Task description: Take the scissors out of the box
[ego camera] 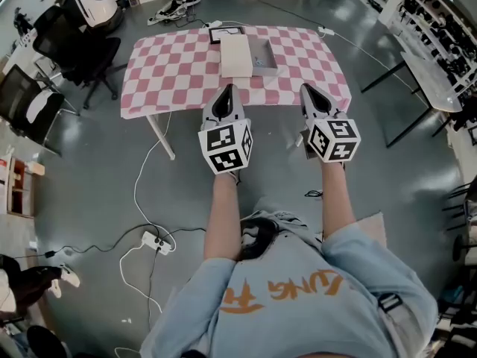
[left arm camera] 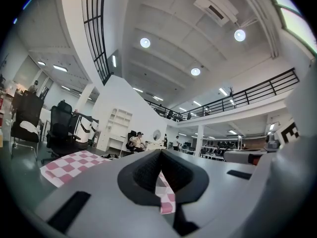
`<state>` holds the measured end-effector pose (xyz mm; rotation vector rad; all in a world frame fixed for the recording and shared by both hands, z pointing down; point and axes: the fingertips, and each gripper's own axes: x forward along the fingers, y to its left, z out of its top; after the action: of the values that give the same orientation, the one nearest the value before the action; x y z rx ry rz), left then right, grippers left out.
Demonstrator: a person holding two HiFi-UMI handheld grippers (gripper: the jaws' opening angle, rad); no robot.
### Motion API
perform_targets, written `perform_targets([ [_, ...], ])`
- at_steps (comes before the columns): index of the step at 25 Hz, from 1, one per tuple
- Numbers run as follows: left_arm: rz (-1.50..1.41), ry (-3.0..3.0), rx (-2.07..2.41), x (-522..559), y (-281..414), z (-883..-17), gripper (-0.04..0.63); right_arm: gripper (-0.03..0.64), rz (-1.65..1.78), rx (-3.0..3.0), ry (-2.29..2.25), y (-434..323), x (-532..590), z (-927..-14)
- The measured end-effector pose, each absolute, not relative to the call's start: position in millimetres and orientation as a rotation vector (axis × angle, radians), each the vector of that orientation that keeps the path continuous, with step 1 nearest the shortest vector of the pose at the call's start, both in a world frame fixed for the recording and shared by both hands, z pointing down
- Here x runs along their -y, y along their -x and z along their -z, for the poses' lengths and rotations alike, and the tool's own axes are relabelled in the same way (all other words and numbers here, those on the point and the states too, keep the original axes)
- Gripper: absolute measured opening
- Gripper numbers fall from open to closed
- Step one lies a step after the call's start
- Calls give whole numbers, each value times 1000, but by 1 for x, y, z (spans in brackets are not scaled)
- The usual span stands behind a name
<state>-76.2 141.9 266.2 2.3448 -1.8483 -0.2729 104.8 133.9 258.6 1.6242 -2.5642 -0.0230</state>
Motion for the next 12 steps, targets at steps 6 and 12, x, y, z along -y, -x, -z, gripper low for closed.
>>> perform_targets([
  [6, 266, -2368, 1833, -135, 70, -266, 20, -3, 42, 2561, -1637, -110, -128, -253],
  [12, 270, -2380, 1844, -119, 70, -259, 20, -3, 52, 2574, -1631, -109, -110, -248],
])
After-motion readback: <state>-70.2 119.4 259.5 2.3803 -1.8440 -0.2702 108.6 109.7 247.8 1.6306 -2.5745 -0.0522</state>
